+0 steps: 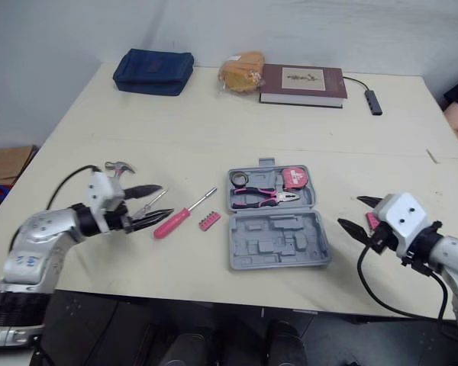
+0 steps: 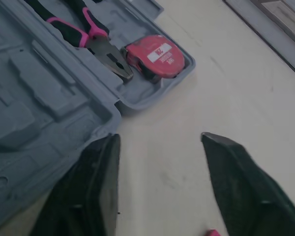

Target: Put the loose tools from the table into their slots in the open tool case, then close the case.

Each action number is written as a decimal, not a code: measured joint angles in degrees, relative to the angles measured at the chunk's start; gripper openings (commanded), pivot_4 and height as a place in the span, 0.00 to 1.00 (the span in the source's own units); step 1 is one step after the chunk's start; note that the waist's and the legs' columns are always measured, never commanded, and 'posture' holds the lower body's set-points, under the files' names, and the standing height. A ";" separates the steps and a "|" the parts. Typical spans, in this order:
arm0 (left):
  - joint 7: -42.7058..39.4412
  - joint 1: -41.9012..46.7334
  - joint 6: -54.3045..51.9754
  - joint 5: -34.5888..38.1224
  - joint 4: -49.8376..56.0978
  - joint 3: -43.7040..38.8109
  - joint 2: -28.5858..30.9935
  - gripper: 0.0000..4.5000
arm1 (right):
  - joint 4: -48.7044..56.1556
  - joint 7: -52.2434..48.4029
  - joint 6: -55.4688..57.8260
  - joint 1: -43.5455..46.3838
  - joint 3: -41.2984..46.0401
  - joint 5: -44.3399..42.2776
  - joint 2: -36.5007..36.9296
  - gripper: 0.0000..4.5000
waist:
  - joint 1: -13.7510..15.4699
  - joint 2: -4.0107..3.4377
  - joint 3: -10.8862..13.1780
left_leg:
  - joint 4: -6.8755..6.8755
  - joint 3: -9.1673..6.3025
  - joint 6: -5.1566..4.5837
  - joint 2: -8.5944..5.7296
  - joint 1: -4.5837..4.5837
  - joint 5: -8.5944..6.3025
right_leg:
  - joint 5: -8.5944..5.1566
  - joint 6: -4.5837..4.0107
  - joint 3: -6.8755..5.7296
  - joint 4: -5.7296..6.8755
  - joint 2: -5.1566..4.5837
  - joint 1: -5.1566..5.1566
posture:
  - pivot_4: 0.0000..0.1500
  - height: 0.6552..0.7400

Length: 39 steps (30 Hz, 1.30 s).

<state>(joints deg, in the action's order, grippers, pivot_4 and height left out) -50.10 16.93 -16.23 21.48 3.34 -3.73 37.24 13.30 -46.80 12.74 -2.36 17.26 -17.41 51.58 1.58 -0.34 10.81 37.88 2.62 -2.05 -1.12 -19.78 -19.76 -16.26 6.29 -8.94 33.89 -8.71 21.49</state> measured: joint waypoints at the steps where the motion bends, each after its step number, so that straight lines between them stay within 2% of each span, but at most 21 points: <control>1: 0.39 0.21 -0.67 -0.09 0.42 0.37 -0.40 0.30 | -0.04 -0.01 0.31 0.49 -0.40 0.33 0.07 0.27 | 0.06 -0.01 0.00 | 0.13 -0.09 0.00 0.02 -0.18 -0.01 | 0.00 -0.01 -0.06 0.01 0.03 0.08 | 1.00 1.00; 2: 1.03 0.63 -1.92 -0.32 1.18 1.36 -0.99 0.23 | -0.16 -0.03 0.95 1.48 -1.34 0.77 0.23 0.18 | 0.03 -0.01 0.00 | 0.26 -0.18 0.00 0.04 -0.33 -0.01 | 0.02 -0.01 -0.12 0.00 0.06 0.14 | 1.00 1.00; 3: 1.76 0.95 -3.29 -0.69 2.46 3.10 -1.72 0.11 | -0.19 -0.08 1.31 2.49 -2.40 1.57 0.45 0.06 | 0.06 -0.01 0.00 | 0.32 -0.20 0.00 0.03 -0.38 0.00 | 0.03 -0.01 -0.14 0.01 0.06 0.14 | 1.00 1.00; 4: 2.38 1.32 -4.43 -1.40 3.25 4.72 -2.78 0.04 | -0.63 -0.15 1.53 3.61 -3.71 2.64 1.03 0.00 | 0.08 -0.01 0.00 | 0.35 -0.20 -0.02 0.01 -0.37 -0.01 | 0.05 0.01 -0.14 0.00 0.05 0.10 | 1.00 1.00; 5: 3.42 2.28 -6.11 -2.44 3.52 7.28 -4.44 0.02 | -1.75 -0.25 1.87 5.45 -5.85 4.46 1.91 0.00 | 0.11 0.00 0.00 | 0.42 -0.21 -0.05 0.01 -0.40 0.01 | 0.12 0.00 -0.15 0.00 0.07 0.09 | 1.00 1.00; 17: 6.77 10.59 -18.97 -6.19 2.34 16.86 -10.68 0.02 | -10.09 -0.50 3.03 14.00 -14.15 10.61 1.65 0.00 | -0.02 -0.01 0.01 | 0.49 -0.23 -0.05 0.07 -0.43 0.02 | 0.15 -0.01 -0.18 -0.02 0.15 0.08 | 1.00 1.00; 29: 9.77 11.76 -19.93 -9.83 0.03 18.32 -13.02 0.02 | -13.47 -0.34 2.36 17.01 -16.97 12.24 -2.32 0.00 | -0.01 -0.01 0.01 | 0.57 -0.26 -0.05 0.07 -0.46 0.02 | 0.15 -0.01 -0.18 -0.01 0.14 0.08 | 1.00 1.00; 34: 11.34 12.90 -18.18 -11.91 -3.60 19.29 -16.49 0.02 | -13.61 -0.57 2.20 17.18 -17.11 12.90 -2.84 0.00 | 0.09 0.00 0.01 | 0.67 -0.30 -0.05 0.07 -0.52 0.02 | 0.16 0.00 -0.23 0.00 0.14 0.08 | 1.00 1.00; 39: 11.61 14.33 -15.87 -13.64 -6.14 19.84 -17.33 0.02 | -13.66 -1.32 1.94 17.17 -17.11 13.01 -2.86 0.00 | 0.00 -0.01 0.01 | 0.69 -0.30 -0.05 0.07 -0.51 0.02 | 0.16 0.00 -0.23 0.03 0.14 0.08 | 1.00 1.00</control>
<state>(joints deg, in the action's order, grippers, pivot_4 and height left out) -38.49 31.27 -32.10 7.84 -2.81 16.11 19.91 -0.35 -48.12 14.68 14.81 0.15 -4.39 48.73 1.58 -0.35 10.81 38.57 2.31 -2.10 -1.05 -20.29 -19.74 -16.10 6.29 -9.17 33.92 -8.56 21.56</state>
